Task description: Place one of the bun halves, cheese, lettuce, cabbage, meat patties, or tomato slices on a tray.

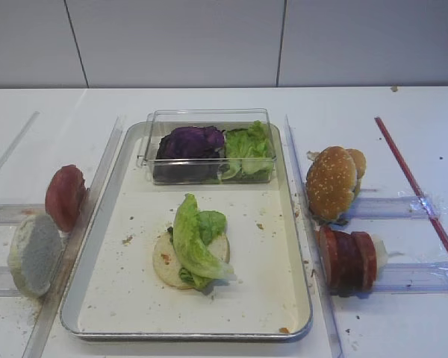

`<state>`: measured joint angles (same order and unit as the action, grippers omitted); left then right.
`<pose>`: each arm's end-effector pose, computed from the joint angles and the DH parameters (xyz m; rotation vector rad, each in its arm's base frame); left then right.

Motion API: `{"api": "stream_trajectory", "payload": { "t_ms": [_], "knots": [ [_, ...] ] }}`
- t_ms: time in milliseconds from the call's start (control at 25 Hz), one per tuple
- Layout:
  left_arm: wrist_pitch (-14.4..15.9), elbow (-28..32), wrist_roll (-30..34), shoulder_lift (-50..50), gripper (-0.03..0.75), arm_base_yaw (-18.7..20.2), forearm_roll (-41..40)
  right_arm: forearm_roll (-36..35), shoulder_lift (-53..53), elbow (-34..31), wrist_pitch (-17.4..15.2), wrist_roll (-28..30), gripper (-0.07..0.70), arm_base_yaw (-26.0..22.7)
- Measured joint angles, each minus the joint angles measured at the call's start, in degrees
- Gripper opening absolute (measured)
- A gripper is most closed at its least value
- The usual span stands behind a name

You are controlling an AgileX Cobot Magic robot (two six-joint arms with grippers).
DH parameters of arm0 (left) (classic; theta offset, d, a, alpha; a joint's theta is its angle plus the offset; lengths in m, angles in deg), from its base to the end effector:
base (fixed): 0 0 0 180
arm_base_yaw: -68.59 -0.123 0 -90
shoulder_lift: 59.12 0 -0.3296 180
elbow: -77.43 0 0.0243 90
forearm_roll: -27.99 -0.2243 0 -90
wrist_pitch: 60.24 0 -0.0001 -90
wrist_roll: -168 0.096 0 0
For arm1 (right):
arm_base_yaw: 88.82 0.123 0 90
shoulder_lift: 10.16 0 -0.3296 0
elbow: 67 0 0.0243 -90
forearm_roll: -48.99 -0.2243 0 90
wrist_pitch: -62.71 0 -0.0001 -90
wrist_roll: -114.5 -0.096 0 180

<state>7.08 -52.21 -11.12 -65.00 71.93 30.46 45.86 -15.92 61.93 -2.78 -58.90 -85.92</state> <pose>-0.0751 0.0006 0.2485 0.0845 2.1550 -0.0774 -0.0726 0.0011 0.2478 -0.1817 2.1259 0.0284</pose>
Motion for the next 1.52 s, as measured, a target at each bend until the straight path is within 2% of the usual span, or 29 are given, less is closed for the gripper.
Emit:
{"api": "stream_trajectory", "payload": {
  "t_ms": [1520],
  "knots": [
    [0.00, 0.00, 0.00, 0.00, 0.286, 0.00, 0.00, -0.06, 0.00, 0.00, 0.00, 0.13, 0.474, 0.00]
  ]
}}
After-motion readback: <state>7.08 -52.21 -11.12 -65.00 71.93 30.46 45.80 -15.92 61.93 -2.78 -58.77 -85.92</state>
